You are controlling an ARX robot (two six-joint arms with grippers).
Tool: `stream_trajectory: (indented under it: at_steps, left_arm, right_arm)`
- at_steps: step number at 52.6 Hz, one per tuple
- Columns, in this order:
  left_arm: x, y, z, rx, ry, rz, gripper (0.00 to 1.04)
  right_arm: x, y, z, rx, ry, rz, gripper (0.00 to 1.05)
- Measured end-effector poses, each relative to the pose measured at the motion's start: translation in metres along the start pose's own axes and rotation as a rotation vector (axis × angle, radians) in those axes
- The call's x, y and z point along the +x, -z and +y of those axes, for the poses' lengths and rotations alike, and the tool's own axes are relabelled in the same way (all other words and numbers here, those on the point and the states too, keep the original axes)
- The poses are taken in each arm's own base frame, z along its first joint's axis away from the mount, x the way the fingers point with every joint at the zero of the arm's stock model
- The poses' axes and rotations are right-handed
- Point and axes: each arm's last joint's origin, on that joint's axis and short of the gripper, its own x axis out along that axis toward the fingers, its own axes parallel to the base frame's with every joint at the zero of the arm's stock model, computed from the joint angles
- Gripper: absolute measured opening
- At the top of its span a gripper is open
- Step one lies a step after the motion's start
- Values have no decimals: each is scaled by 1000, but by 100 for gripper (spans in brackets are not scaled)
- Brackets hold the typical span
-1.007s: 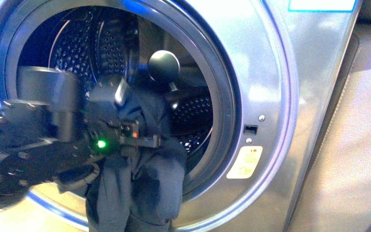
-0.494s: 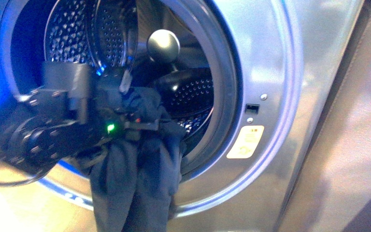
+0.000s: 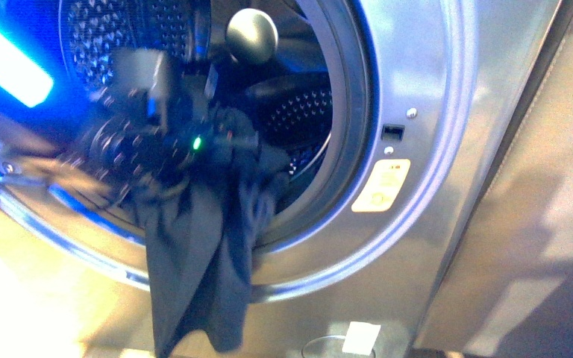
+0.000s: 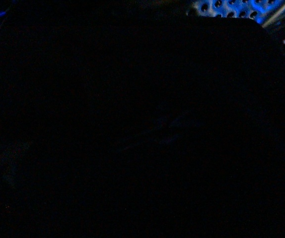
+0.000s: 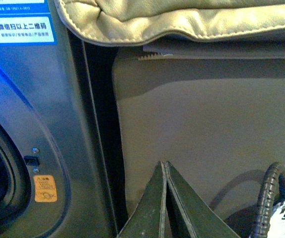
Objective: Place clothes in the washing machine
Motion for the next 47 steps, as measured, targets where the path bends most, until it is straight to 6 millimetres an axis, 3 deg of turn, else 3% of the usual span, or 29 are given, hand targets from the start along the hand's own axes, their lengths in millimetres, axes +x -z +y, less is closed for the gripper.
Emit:
stream_trajectory:
  at_steps: [16, 37, 47]
  left_arm:
    - [21, -20, 8, -14, -33, -45, 13]
    - [37, -1, 9, 21, -68, -2, 13]
    - [43, -6, 9, 25, -82, 8, 13]
  right_arm:
    - [-13, 20, -12, 1, 6, -5, 2]
    - [-25, 36, -12, 1, 4, -5, 2]
    - [-31, 42, -12, 1, 4, -5, 2]
